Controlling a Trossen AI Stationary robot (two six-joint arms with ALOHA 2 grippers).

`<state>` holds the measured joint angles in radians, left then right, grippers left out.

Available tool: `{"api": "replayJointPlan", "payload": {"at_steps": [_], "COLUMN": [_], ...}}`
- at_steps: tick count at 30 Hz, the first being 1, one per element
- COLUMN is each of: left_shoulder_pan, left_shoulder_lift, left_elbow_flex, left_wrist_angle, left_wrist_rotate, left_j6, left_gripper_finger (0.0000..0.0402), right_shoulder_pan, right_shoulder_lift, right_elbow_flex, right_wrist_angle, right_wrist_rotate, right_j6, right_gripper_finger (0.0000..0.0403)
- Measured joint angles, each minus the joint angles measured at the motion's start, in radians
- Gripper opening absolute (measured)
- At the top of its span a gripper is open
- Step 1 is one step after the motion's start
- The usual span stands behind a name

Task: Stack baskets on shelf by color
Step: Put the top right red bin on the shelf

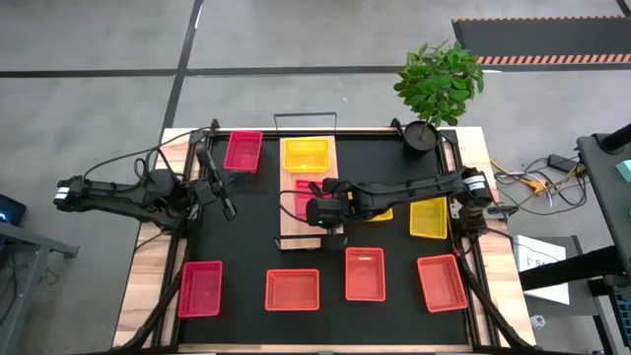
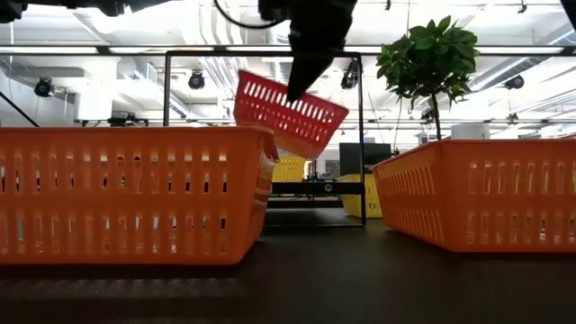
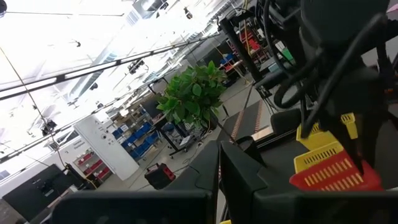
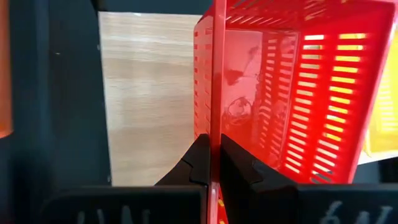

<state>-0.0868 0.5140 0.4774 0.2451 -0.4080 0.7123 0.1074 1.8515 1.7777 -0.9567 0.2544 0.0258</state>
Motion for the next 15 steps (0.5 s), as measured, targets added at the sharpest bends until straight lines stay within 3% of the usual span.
{"api": "replayJointPlan", "payload": {"at_steps": [15], "left_shoulder_pan": [0.000], "left_shoulder_lift": [0.007], "left_elbow_flex": [0.000], "left_wrist_angle": [0.009], "left_wrist_rotate": [0.000], "left_j6": [0.001], "left_gripper_finger": [0.0000], "right_shoulder_pan": [-0.045], "right_shoulder_lift": [0.033], "right_elbow_flex": [0.002], "right_wrist_angle": [0.059], "right_wrist_rotate": [-0.001], "right_j6": [-0.037], "right_gripper_finger": [0.0023]}}
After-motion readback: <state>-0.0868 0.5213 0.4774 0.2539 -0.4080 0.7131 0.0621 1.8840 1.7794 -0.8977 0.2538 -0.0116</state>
